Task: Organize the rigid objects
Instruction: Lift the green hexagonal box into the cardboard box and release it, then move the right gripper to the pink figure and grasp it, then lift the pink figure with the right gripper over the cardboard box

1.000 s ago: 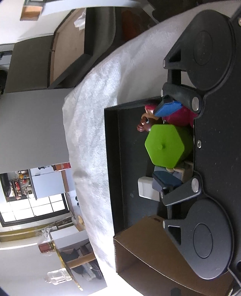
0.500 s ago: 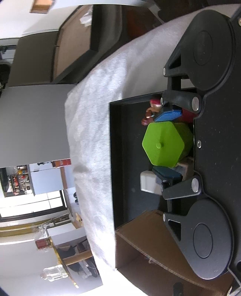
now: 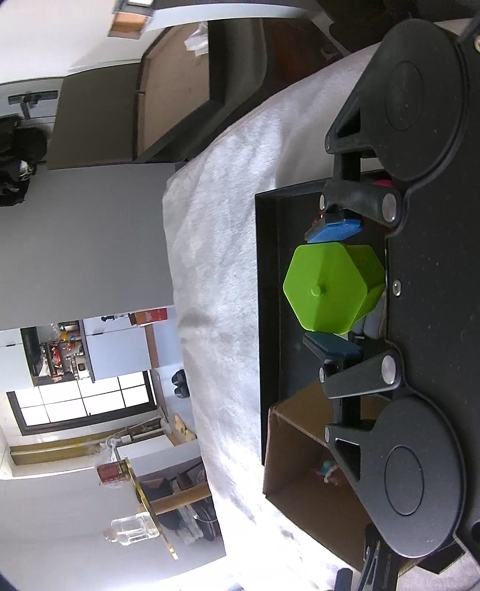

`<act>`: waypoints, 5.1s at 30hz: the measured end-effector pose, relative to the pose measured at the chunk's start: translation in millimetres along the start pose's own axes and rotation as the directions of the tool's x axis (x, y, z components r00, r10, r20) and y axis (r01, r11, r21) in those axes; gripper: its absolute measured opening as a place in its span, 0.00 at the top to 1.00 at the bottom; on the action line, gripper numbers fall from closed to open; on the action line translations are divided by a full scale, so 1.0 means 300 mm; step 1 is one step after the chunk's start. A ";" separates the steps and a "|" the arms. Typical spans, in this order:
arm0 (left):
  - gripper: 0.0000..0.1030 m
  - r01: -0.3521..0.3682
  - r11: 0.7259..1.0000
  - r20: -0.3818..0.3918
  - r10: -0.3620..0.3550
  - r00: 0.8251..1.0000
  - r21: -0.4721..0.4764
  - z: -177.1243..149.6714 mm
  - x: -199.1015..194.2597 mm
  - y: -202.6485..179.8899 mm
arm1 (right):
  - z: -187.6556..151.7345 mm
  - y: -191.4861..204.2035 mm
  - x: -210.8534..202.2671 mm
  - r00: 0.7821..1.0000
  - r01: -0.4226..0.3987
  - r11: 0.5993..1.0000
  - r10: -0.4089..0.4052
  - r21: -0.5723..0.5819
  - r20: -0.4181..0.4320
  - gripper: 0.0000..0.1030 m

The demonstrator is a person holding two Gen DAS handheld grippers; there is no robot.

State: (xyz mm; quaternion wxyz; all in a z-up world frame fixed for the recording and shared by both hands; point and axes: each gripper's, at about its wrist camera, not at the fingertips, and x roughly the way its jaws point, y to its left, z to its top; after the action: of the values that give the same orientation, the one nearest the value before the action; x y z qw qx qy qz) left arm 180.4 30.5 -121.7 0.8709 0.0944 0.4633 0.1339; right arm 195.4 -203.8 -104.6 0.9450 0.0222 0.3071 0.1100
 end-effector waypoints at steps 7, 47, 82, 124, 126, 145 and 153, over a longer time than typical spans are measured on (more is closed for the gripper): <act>0.24 -0.007 0.999 0.023 0.006 1.000 0.039 0.007 -0.012 -0.004 | 0.051 0.054 -0.043 0.998 -0.041 0.999 0.043 -0.026 0.055 0.50; 0.89 0.097 0.995 0.022 -0.096 0.995 -0.039 0.011 0.025 0.054 | 0.084 0.438 0.078 0.953 -0.302 0.926 0.289 -0.227 -0.089 0.50; 0.46 0.011 1.000 -0.034 -0.010 0.999 0.019 0.021 0.007 -0.016 | 0.050 0.164 -0.021 0.987 -0.161 0.983 0.159 -0.082 -0.038 0.40; 0.23 -0.087 0.996 -0.017 0.087 0.996 0.009 0.087 -0.008 -0.073 | -0.157 -0.173 0.106 0.983 0.155 0.982 -0.144 0.108 -0.110 0.64; 0.23 -0.088 0.996 -0.015 0.088 0.996 0.013 0.085 -0.007 -0.075 | -0.164 -0.176 0.114 0.983 0.155 0.982 -0.142 0.107 -0.120 0.64; 0.22 -0.057 0.998 -0.016 0.057 0.998 0.034 0.080 -0.005 -0.102 | -0.175 -0.111 0.092 0.984 0.103 0.993 -0.094 0.051 -0.151 0.67; 0.22 -0.028 0.999 -0.007 0.028 1.000 0.023 0.077 -0.010 -0.087 | -0.140 -0.080 0.062 0.992 0.078 0.996 -0.073 0.045 -0.108 0.67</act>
State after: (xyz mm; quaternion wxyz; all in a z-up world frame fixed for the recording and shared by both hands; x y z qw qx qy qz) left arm 201.8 4.0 -114.0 0.8660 0.1104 0.4668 0.1411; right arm 190.0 -224.1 -151.8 0.9301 0.0281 0.3600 0.0675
